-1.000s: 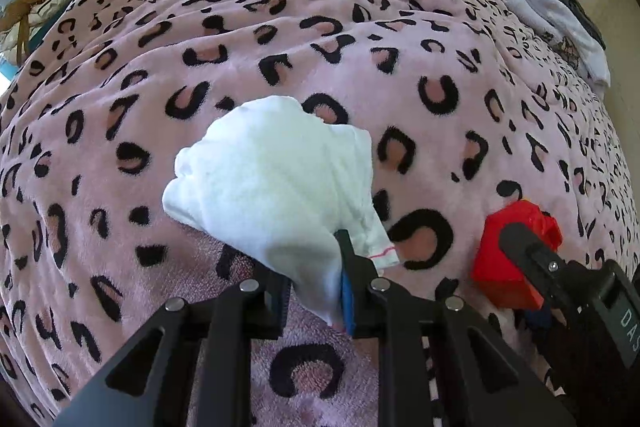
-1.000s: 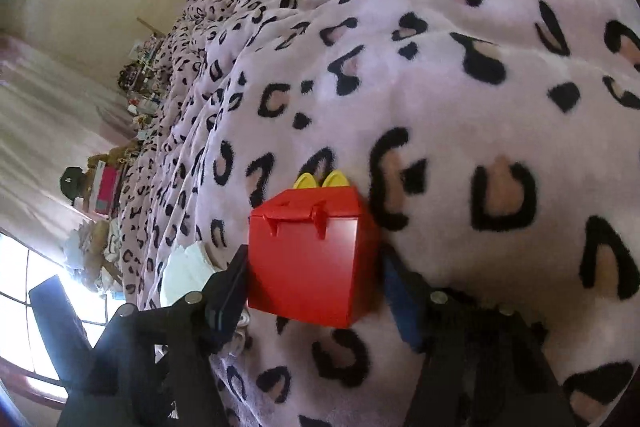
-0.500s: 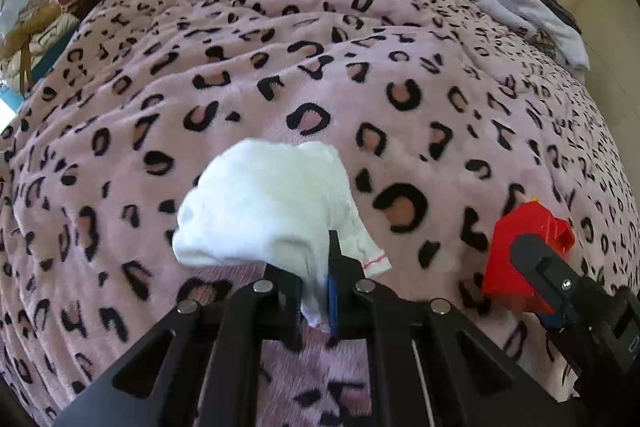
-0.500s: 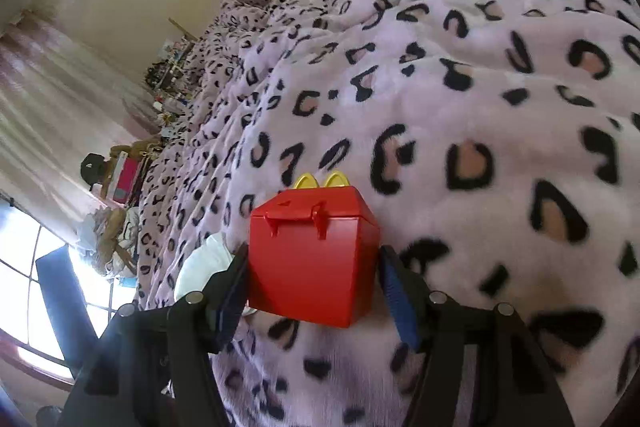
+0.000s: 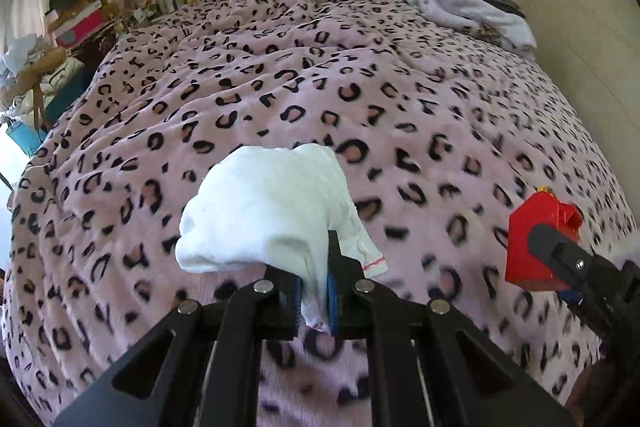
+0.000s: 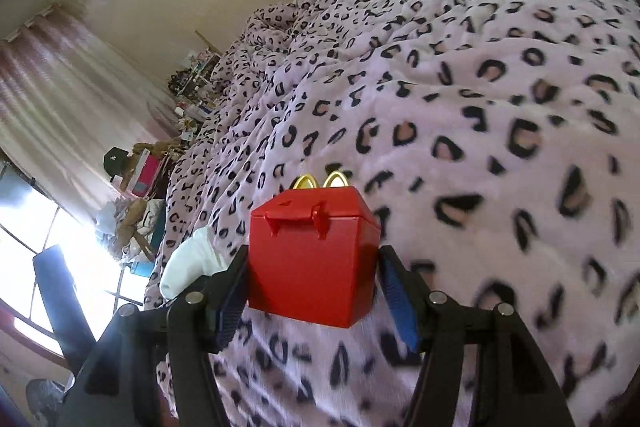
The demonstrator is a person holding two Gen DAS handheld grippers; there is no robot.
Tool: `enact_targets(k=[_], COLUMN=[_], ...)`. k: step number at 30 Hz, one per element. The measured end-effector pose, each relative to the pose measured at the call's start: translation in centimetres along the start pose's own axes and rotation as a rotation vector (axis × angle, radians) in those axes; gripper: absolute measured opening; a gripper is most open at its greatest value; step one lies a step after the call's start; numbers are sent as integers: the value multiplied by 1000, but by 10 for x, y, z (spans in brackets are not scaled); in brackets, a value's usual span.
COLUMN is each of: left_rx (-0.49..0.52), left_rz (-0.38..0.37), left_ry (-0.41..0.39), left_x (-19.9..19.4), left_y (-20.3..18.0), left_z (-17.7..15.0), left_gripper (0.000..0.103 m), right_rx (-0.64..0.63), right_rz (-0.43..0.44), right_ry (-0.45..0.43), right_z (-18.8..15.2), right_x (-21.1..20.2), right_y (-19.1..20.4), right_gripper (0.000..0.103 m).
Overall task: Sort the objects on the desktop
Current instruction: 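Carry the white cloth and red toy box with both tools toward the white box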
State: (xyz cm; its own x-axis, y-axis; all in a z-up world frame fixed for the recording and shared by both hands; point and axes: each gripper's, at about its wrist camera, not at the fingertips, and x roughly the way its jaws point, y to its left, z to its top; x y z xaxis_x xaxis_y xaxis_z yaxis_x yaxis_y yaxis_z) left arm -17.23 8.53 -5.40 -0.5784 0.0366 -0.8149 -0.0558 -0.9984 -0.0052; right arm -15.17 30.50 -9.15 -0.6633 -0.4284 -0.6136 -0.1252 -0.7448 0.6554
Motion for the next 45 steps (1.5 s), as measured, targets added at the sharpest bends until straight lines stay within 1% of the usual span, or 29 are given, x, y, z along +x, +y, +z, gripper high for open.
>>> enact_targets(k=[4,7,13,17,22,29,37,45], left_rx=[32,55,112,139,181,241,286,327], left_rz=[-5,-39,-84,-119,-155,-217,-266,-291], left_ry=[-15,-6,22,28,16,-7,-20,-27], left_x=[-32,-54,-83,-100,-122,-148,-167,-179], left_y=[-12,-24,-56,-82,-118,-168,-213,-243], left_z=[-23,-42,-76,-92,-105,-110,-114,-120], left_gripper=[10,10,10,10,10,10,10,10], right_rx=[9,21,44,73,65,42,45,56], right_rz=[-7,-20,-56,-74,-115,-178,-196,-193], right_ry=[-3,-7,-13,-33,-87,-165,-205,-234], right_z=[-21,-38,-71,-84,-88,-82,-81,-80], right_x=[-30,-55,-104,-137,-181,-236,-274,-299], right_y=[-7,-14,-36,-54,-67,-84,-100,-111], right_gripper=[63,63,63,63,63,63,63,63])
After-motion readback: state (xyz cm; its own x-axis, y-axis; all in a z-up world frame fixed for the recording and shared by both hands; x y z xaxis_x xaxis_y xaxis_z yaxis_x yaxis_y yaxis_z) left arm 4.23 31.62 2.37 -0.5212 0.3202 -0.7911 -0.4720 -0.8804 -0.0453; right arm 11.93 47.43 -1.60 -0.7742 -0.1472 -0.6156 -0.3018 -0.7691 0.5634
